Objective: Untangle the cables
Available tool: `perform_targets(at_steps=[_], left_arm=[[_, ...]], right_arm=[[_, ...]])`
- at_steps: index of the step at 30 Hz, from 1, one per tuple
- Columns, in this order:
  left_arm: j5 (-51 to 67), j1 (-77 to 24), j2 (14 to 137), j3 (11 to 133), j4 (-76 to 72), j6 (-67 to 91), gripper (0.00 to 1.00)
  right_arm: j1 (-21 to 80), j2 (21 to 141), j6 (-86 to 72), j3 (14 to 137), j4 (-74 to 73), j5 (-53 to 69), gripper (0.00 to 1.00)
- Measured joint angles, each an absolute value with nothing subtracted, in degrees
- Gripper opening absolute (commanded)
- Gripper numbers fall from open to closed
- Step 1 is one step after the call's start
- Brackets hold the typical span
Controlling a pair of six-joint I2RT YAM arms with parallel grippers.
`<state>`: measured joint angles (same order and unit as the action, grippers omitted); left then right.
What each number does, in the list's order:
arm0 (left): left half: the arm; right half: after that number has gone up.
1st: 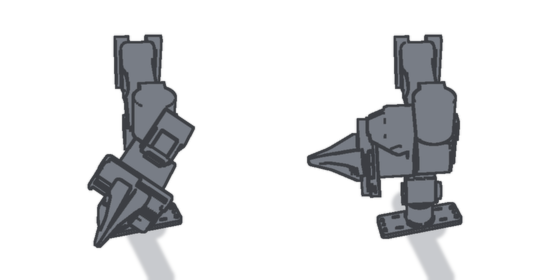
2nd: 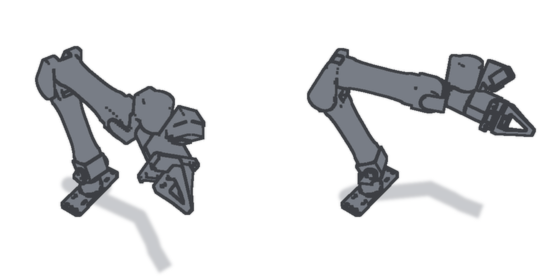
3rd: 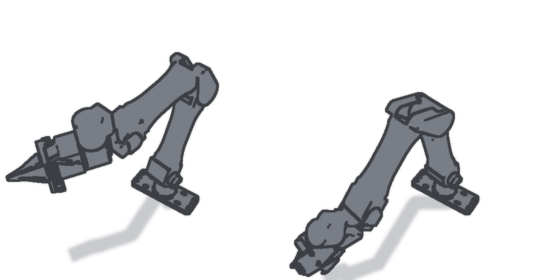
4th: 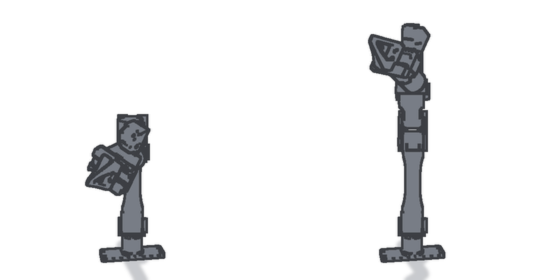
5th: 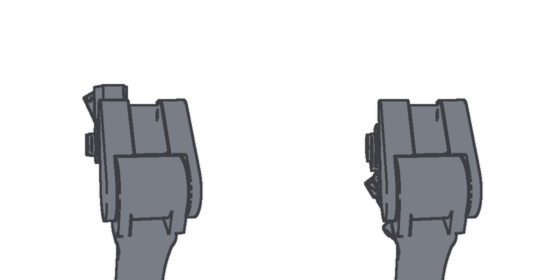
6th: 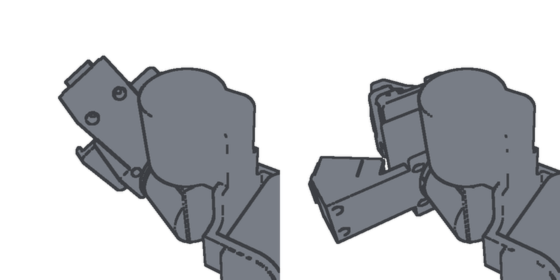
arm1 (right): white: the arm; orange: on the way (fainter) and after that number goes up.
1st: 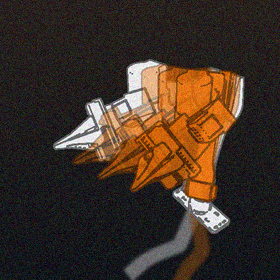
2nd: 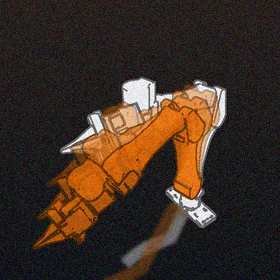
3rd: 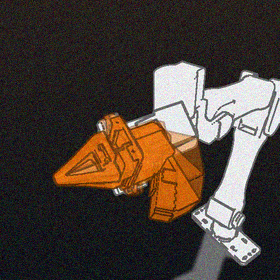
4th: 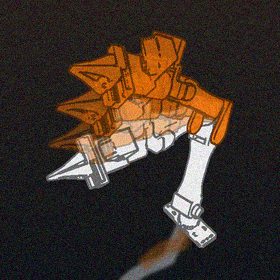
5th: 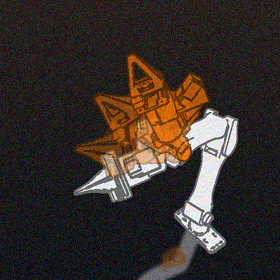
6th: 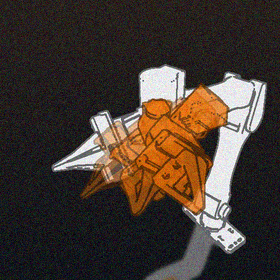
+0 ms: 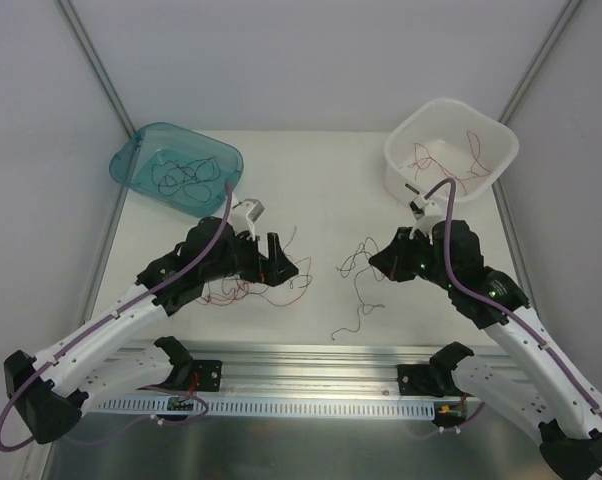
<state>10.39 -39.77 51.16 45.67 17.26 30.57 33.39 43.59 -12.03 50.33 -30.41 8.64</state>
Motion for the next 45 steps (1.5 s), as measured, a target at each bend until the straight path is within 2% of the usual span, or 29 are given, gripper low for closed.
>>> perform_targets(at_steps=[11, 18, 21, 24, 25, 26, 27, 28, 31, 35, 36, 38, 39, 41, 42, 45], left_arm=[[8.4, -55.3, 60.1, 46.6, 2.9, 29.1, 0.89], [6.7, -59.1, 66.0, 47.5, -4.1, 27.3, 0.80], [5.4, -59.2, 67.6, 48.8, -5.4, 27.1, 0.72], [4.8, -59.2, 68.9, 50.1, -6.3, 27.1, 0.50], [4.5, -59.2, 69.3, 50.5, -6.7, 27.1, 0.40], [4.3, -59.2, 69.7, 50.7, -7.0, 27.2, 0.19], [4.2, -59.2, 70.0, 50.8, -7.1, 27.5, 0.08], [4.2, -59.2, 70.1, 50.8, -7.3, 27.6, 0.01], [3.9, -59.3, 70.2, 50.8, -7.1, 27.4, 0.00], [3.0, -59.3, 70.1, 50.8, -7.2, 27.4, 0.00], [2.6, -59.3, 70.0, 50.8, -7.2, 27.4, 0.00], [2.1, -59.2, 69.7, 50.8, -7.0, 27.4, 0.00], [1.5, -59.2, 69.5, 51.0, -6.8, 27.4, 0.00], [0.7, -59.2, 69.2, 51.5, -6.5, 27.3, 0.00], [0.3, -59.2, 69.1, 52.1, -6.1, 27.2, 0.00], [-0.5, -58.4, 69.1, 54.7, -4.4, 26.7, 0.00]], right_arm=[[35.8, 43.6, -18.9, 46.2, -21.2, 11.4, 0.01], [38.2, 44.3, -20.3, 46.0, -18.8, 11.9, 0.01], [39.1, 44.6, -20.4, 46.0, -18.5, 12.1, 0.01], [40.1, 44.9, -20.4, 46.0, -18.0, 12.5, 0.01], [40.3, 45.0, -20.4, 46.0, -17.9, 12.6, 0.01], [40.6, 45.1, -20.4, 46.0, -17.7, 12.7, 0.01], [40.8, 45.1, -20.4, 46.0, -17.6, 12.7, 0.01], [40.9, 45.1, -20.3, 46.0, -17.6, 12.6, 0.00], [40.9, 45.1, -20.1, 46.0, -17.5, 12.2, 0.03], [41.1, 44.6, -19.3, 46.0, -18.4, 11.3, 0.18], [41.1, 44.2, -18.9, 46.0, -19.2, 10.9, 0.28], [41.2, 43.1, -18.1, 46.1, -21.3, 9.7, 0.41], [41.2, 42.5, -17.3, 46.4, -22.7, 9.2, 0.56], [41.2, 41.2, -16.1, 47.7, -25.6, 7.5, 0.69], [41.2, 40.6, -15.1, 48.7, -27.4, 6.7, 0.79], [41.2, 38.5, -12.7, 52.0, -31.4, 3.7, 0.92]])
